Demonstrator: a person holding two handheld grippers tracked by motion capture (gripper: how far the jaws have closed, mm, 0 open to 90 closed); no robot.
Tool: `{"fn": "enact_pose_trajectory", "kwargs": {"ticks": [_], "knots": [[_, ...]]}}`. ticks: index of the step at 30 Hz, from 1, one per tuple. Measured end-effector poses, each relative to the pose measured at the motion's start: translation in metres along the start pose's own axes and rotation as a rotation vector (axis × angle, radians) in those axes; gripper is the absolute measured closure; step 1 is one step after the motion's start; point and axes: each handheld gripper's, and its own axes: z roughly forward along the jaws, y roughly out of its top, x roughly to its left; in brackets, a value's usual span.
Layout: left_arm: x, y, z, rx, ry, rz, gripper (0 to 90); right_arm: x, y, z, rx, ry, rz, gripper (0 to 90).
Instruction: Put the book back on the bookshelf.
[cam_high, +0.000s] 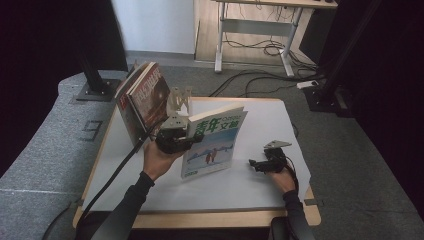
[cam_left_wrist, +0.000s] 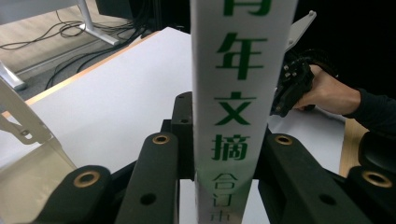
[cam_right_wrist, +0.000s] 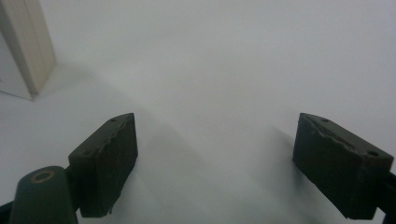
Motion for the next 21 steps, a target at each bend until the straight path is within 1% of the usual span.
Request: {"fn": "enact_pose_trajectory", "kwargs": {"ticks": [3, 10, 21], "knots": [[0.001, 0.001, -0.002, -0.002, 0.003, -0.005, 74.1, 0.001, 0.0, 0.001, 0.005, -0.005, -0.008, 12.2], [0.004, 0.003, -0.006, -0.005, 0.004, -0.014, 74.2, 0.001, 0.0, 0.001, 0.005, -0.005, -0.008, 12.0], [0.009, 0.006, -0.017, 0.001, 0.031, -0.019, 74.3, 0.001, 0.0, 0.001, 0.004, -0.004, -0.007, 12.0]]}}
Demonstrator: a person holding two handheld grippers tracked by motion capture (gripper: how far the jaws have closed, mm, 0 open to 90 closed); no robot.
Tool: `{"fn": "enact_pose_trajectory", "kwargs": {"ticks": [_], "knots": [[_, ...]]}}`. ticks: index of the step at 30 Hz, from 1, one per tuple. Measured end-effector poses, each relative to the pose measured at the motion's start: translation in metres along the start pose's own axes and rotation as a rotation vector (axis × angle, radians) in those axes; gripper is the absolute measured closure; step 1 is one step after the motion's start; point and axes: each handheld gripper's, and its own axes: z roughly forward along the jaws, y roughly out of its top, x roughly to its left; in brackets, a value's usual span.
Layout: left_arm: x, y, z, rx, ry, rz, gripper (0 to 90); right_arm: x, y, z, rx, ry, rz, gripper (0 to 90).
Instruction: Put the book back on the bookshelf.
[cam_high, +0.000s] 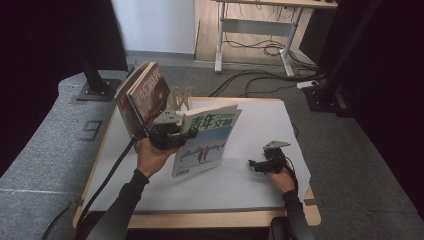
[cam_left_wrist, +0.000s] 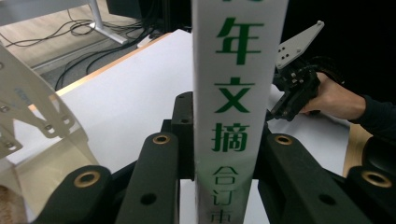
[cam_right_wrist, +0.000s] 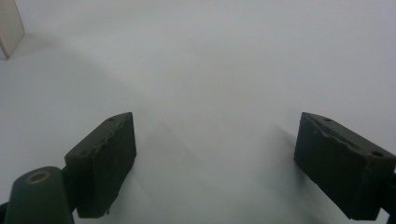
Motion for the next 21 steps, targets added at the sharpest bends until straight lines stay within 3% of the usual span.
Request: {"fn": "enact_pose_trajectory", "kwargs": {"ticks": [21], "knots": [[0.017, -0.001, -0.031, -0.056, 0.042, -0.056, 74.4, 0.0, 0.0, 0.0, -0.001, 0.0, 0.0, 12.0]]}}
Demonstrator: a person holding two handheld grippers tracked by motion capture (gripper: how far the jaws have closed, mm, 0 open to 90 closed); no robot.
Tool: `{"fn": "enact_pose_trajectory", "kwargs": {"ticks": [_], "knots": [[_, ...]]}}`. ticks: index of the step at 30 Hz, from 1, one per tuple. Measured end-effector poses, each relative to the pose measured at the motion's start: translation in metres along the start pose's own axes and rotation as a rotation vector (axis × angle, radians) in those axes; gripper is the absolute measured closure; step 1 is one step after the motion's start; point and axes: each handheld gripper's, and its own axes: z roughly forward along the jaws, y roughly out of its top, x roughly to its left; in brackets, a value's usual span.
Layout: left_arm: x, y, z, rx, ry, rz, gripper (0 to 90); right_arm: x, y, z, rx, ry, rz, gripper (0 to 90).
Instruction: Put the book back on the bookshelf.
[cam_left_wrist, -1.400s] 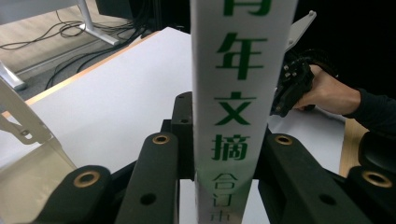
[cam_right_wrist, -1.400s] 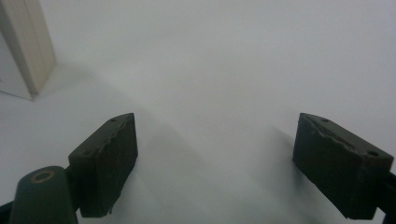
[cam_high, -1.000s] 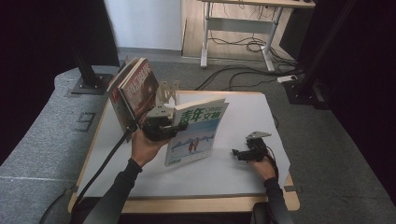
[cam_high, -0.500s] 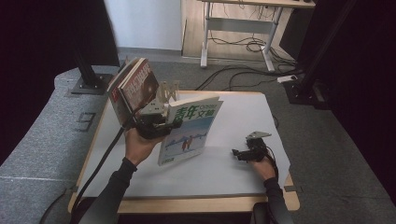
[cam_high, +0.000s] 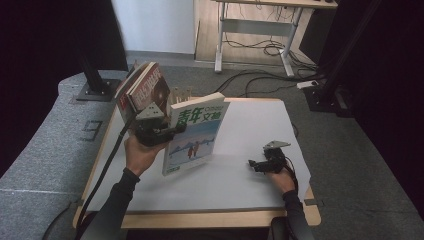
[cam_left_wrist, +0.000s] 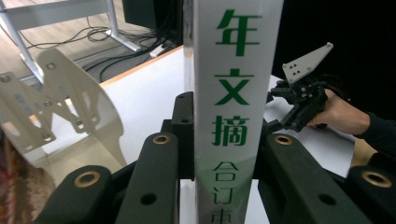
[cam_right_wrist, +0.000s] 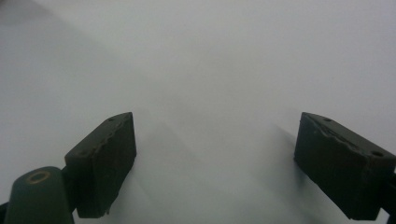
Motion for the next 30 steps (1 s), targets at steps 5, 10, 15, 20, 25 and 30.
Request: {"fn": "enact_pose_trajectory", "kwargs": {"ticks": [5, 10, 15, 20, 25, 30], "knots": [[0.006, -0.001, -0.01, -0.009, 0.02, -0.014, 74.4, 0.0, 0.0, 0.0, 0.0, 0.0, 0.0, 12.0], [0.013, -0.002, -0.02, -0.016, 0.051, -0.033, 74.4, 0.0, 0.0, 0.0, 0.0, 0.0, 0.0, 12.0], [0.021, -0.003, -0.032, -0.025, 0.083, -0.049, 74.4, 0.0, 0.0, 0.0, 0.0, 0.0, 0.0, 12.0], [0.03, -0.004, -0.038, -0.029, 0.117, -0.069, 74.4, 0.0, 0.0, 0.0, 0.0, 0.0, 0.0, 12.0], [0.037, -0.004, -0.04, -0.026, 0.146, -0.081, 74.4, 0.0, 0.0, 0.0, 0.0, 0.0, 0.0, 12.0], [0.045, -0.004, -0.042, -0.028, 0.173, -0.099, 74.4, 0.0, 0.0, 0.0, 0.0, 0.0, 0.0, 12.0]]}}
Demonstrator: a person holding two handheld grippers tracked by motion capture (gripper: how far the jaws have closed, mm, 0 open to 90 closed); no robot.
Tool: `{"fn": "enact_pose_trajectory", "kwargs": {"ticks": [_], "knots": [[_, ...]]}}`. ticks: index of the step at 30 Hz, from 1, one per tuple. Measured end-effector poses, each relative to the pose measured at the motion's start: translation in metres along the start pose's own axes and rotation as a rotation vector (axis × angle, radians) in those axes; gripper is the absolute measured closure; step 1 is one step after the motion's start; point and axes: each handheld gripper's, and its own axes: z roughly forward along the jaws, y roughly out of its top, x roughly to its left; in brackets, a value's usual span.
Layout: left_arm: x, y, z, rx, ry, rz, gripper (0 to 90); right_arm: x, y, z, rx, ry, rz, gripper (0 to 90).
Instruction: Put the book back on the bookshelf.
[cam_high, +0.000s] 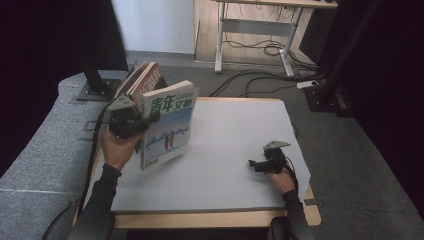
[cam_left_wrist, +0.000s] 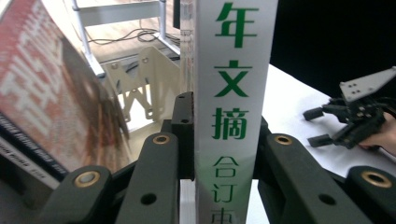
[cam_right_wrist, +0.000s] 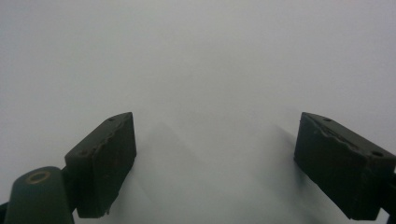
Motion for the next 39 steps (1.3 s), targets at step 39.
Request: {"fn": "enact_pose_trajectory", "kwargs": {"ticks": [39], "knots": [[0.028, 0.011, 0.067, -0.081, 0.145, -0.073, 74.3, 0.0, 0.0, 0.0, -0.001, 0.001, 0.0, 12.0]]}}
